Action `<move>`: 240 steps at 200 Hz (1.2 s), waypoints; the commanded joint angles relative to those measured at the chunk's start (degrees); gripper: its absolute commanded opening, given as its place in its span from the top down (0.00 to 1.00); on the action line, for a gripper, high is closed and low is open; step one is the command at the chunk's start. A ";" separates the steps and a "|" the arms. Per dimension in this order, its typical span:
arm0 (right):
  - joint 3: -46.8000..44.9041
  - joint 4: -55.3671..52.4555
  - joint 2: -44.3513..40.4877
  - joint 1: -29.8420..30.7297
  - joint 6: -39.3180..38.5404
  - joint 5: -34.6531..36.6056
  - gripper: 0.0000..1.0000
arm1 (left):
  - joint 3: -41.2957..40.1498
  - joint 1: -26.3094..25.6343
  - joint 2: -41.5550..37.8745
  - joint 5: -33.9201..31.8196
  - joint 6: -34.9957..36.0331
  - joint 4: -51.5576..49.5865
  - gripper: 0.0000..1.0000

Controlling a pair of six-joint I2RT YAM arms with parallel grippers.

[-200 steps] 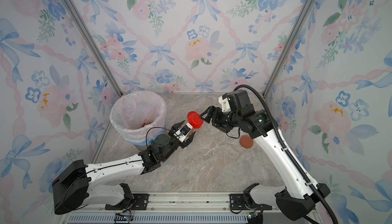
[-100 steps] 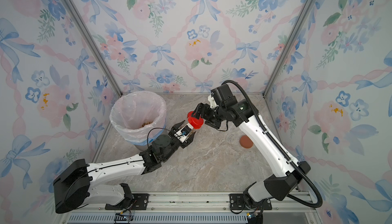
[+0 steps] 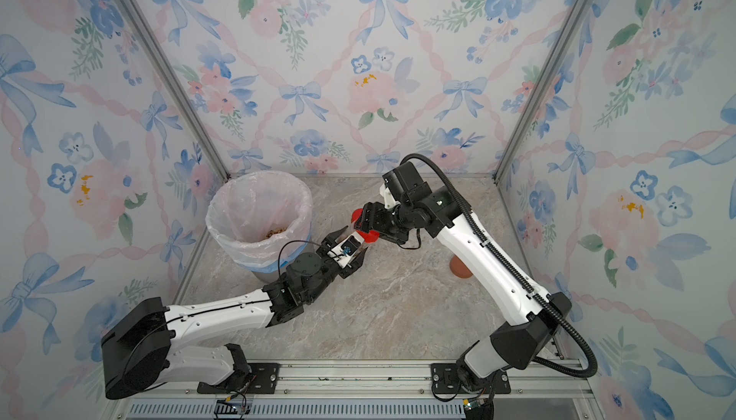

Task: Empty moldy peanuts from jars
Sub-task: Unscrew the lid from the jar.

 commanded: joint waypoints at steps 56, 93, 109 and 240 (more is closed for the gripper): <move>0.47 -2.45 0.50 -0.71 -27.74 -7.05 0.35 | -1.27 0.89 -3.95 15.05 -7.78 2.89 0.79; 4.86 -7.13 3.85 -0.94 -43.36 -9.80 0.35 | -1.00 1.22 -3.68 22.74 -10.76 2.85 0.79; 8.07 -12.08 6.39 -0.83 -49.36 -10.26 0.36 | -1.39 1.18 -4.06 23.65 -10.85 2.75 0.79; 12.28 -17.06 9.07 -1.59 -57.22 -9.80 0.28 | -1.48 1.17 -2.87 25.39 -10.18 2.43 0.82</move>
